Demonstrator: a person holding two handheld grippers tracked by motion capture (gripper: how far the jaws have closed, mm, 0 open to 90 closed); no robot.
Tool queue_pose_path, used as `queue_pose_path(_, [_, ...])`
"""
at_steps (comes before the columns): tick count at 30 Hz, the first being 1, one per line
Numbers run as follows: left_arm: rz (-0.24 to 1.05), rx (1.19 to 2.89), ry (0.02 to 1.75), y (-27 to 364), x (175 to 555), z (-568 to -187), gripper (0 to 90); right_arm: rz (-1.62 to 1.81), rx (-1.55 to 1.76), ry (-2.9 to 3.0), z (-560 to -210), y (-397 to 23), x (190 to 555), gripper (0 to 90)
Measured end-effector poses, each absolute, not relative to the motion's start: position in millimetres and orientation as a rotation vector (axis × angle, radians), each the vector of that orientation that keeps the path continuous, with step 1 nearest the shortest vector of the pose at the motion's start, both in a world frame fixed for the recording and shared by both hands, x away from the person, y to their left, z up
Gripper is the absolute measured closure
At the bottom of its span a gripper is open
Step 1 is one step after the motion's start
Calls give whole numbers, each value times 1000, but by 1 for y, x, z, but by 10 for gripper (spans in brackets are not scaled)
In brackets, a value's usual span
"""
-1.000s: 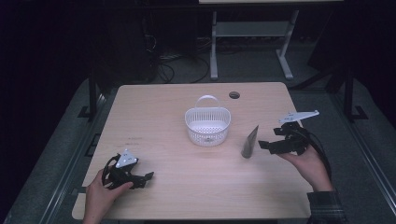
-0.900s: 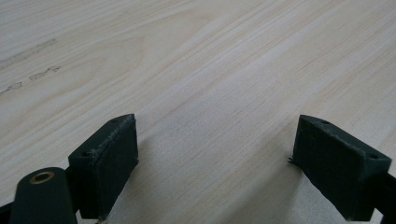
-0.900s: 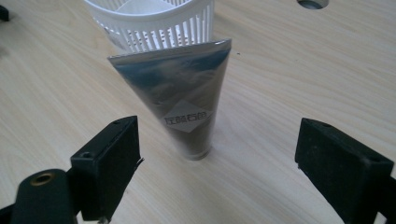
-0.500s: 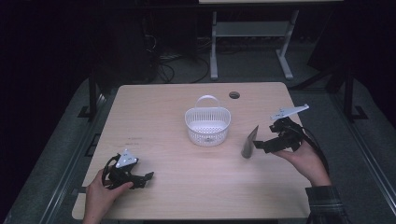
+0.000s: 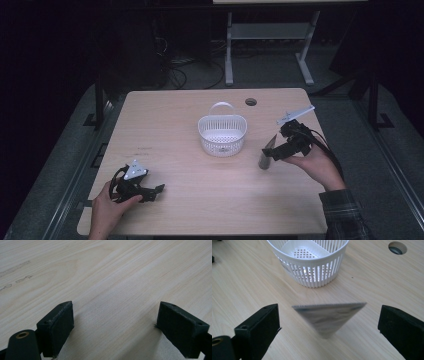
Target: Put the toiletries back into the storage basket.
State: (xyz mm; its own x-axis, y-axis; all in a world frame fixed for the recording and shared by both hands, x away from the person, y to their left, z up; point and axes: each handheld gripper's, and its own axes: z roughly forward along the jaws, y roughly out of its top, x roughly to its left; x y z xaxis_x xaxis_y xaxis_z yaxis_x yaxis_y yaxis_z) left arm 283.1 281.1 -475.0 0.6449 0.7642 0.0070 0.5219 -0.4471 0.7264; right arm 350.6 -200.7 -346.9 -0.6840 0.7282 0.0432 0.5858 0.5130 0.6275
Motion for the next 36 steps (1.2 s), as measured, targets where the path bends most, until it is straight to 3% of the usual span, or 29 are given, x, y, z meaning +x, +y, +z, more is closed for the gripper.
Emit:
queue_pose_path(17, [435, 2150, 997, 281, 283, -475, 131, 870, 1118, 2579, -356, -185, 369, 65])
queue_pose_path(36, [437, 2151, 996, 281, 283, -475, 131, 895, 1101, 2606, -358, -189, 370, 278])
